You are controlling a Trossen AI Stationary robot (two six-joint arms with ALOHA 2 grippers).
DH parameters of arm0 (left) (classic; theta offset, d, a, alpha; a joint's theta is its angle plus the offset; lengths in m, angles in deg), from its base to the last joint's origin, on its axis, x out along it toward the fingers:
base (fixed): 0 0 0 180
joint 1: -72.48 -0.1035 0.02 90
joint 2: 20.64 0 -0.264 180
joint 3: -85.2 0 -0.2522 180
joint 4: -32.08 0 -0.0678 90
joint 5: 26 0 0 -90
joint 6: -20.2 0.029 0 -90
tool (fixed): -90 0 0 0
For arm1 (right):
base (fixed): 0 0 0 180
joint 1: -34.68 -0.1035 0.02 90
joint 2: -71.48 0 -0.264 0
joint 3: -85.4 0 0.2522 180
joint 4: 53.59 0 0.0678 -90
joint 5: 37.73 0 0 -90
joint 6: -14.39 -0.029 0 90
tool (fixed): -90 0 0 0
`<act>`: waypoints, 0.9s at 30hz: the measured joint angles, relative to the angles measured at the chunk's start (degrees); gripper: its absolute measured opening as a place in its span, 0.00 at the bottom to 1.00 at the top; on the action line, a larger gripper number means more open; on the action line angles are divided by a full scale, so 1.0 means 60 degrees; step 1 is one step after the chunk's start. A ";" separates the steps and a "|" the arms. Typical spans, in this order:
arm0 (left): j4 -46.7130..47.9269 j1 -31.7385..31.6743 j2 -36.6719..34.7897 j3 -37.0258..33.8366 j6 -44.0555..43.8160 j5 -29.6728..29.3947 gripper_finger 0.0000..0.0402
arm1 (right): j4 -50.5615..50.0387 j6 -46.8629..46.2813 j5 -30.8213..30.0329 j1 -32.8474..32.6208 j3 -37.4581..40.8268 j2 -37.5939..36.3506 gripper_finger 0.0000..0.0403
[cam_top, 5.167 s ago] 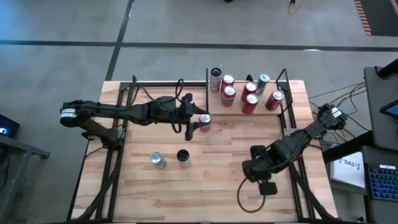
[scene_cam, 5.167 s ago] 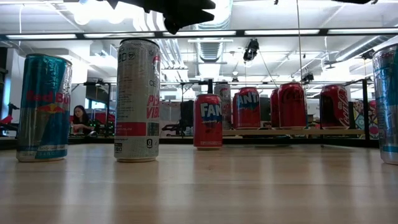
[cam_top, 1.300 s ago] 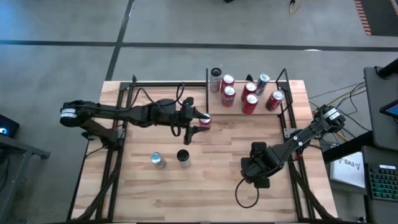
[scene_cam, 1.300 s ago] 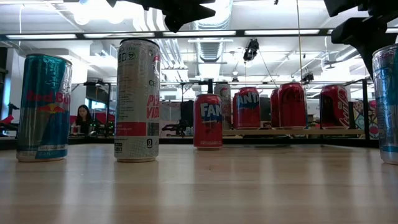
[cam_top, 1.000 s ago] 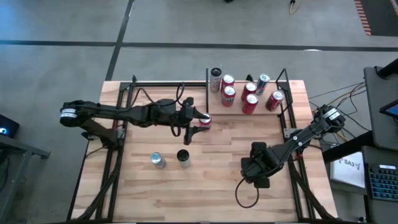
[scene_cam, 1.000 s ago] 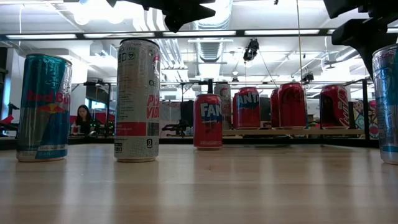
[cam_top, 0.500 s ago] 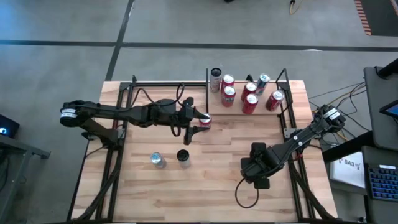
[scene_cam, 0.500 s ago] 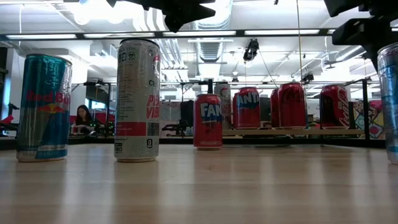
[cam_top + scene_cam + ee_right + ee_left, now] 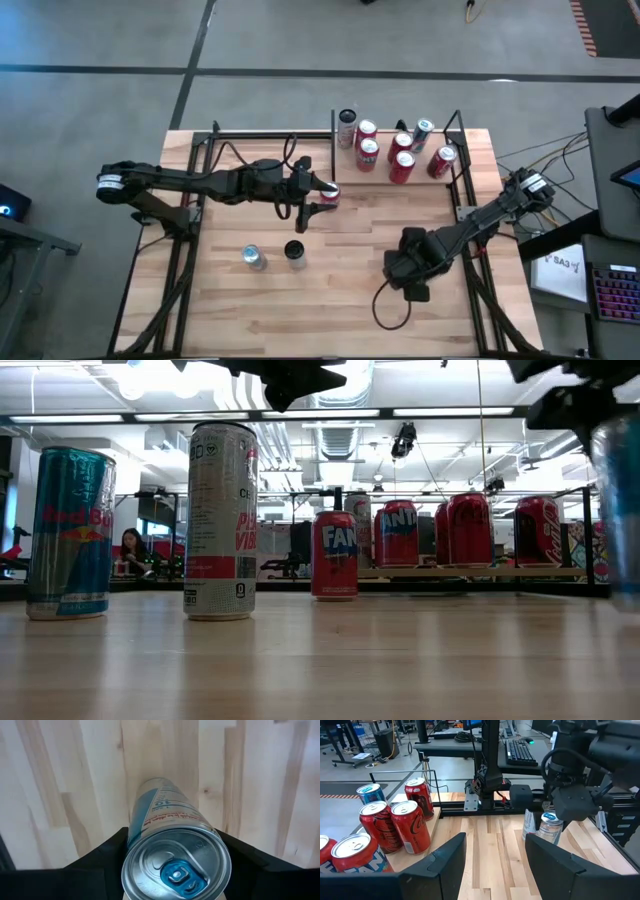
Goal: Place canned beverage on shelf
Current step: Put the right blue soda can on the shelf aligned with the other blue soda can
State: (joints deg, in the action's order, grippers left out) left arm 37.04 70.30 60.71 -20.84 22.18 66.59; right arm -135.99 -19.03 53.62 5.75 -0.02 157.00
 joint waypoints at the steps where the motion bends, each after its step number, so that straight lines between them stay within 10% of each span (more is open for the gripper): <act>1: 0.0000 0.0000 0.0000 -0.0003 0.0000 0.0003 0.47 | -0.0011 0.0003 0.0002 0.0075 -0.0094 0.0000 0.56; 27: 0.0000 0.0000 -0.0116 -0.0003 0.0447 0.0000 0.47 | -0.0615 0.3084 0.0028 0.3027 -0.2294 0.0018 0.56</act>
State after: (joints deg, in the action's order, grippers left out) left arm 37.04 70.30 60.01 -20.85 24.86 66.59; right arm -139.68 -0.53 53.78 23.91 -13.78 157.11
